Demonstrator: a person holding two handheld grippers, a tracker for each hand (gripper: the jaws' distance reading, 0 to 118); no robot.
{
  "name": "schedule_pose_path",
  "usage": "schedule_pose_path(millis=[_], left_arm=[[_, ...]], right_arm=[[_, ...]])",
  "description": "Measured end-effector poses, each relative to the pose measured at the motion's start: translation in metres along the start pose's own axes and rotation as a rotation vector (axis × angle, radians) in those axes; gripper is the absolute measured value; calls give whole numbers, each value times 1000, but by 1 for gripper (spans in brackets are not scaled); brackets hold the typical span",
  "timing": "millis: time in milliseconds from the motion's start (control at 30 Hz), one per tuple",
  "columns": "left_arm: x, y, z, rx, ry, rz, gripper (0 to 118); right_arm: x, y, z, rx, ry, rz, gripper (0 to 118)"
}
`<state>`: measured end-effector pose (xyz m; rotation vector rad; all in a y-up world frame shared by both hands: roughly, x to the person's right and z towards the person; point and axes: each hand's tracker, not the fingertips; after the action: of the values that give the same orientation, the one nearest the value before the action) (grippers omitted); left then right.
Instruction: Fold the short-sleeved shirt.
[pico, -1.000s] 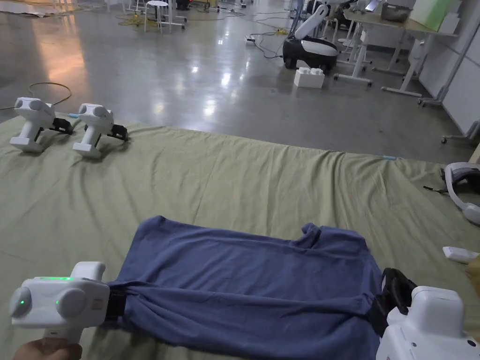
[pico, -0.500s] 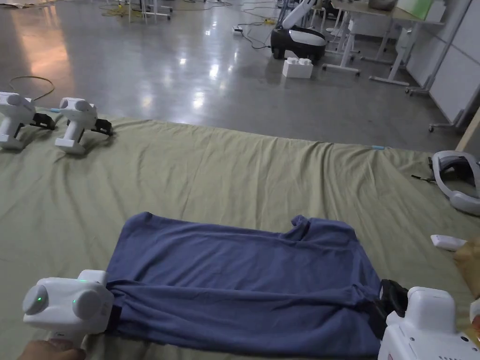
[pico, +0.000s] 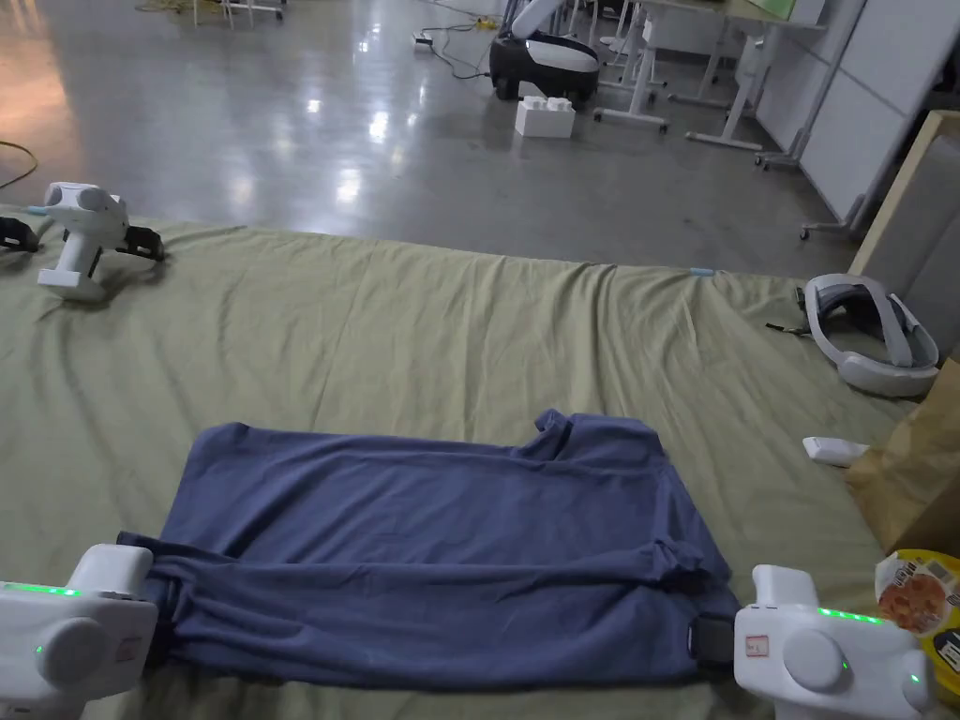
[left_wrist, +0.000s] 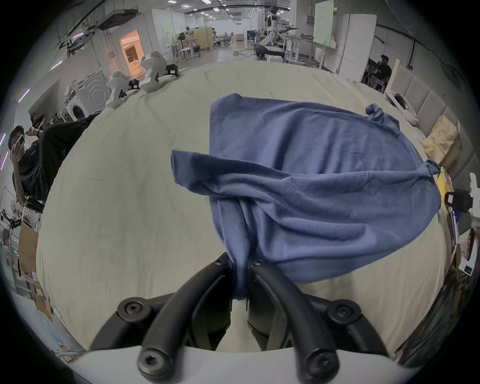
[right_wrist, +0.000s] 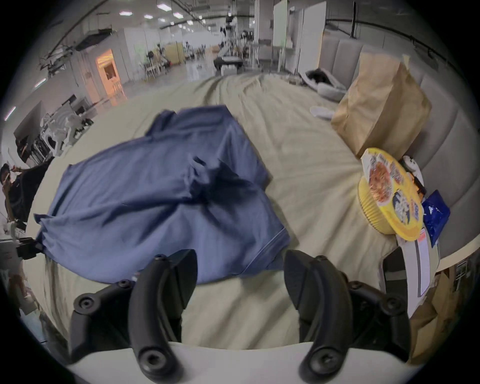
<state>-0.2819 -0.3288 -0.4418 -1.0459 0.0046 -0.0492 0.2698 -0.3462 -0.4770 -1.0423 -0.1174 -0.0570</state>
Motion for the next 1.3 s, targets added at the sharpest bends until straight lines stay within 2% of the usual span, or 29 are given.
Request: schedule_pose_path(millis=[167,233,267,300,333,367,400,433,467,533,867,1000,1100,1300], left_arm=[[3,0,5,8,-4,18,11],[2,0,1,11,-4,20,11],[2,0,1,11,-3,21,11],[3,0,1,12,-4,22,11],[3,-1,1,17,-2,22,11],[4,0,3,21,-3,24,11],[4,1,5,23,-9,25,11],[4,2,9,33,-13,21,11],[4,4,12,41,-12,14,11],[3,8,20,53,-16,4,11],[-17,2,66,90,-83,61,11],[-28,-40,82,67,-118,100,11],[-26,-78,93,43,-100,81,11],[-13,-130,88,-55,-47,26,11]], right_arm=[[-5,9,-36,-129,55,29,79],[-12,8,-46,-182,30,87,75],[-16,6,-45,-158,1,116,73],[-19,6,-41,-138,1,125,65],[-21,8,-38,-141,20,128,45],[-23,9,-37,-140,65,135,17],[-25,11,-35,-129,102,130,12],[-28,10,-31,-124,58,134,12],[-30,10,-27,-114,36,171,12],[-31,9,-11,-56,63,197,11],[-12,-8,70,30,91,195,10],[-3,-41,95,16,104,199,10],[1,-74,103,-25,110,204,10],[-1,-138,101,-149,52,245,10]])
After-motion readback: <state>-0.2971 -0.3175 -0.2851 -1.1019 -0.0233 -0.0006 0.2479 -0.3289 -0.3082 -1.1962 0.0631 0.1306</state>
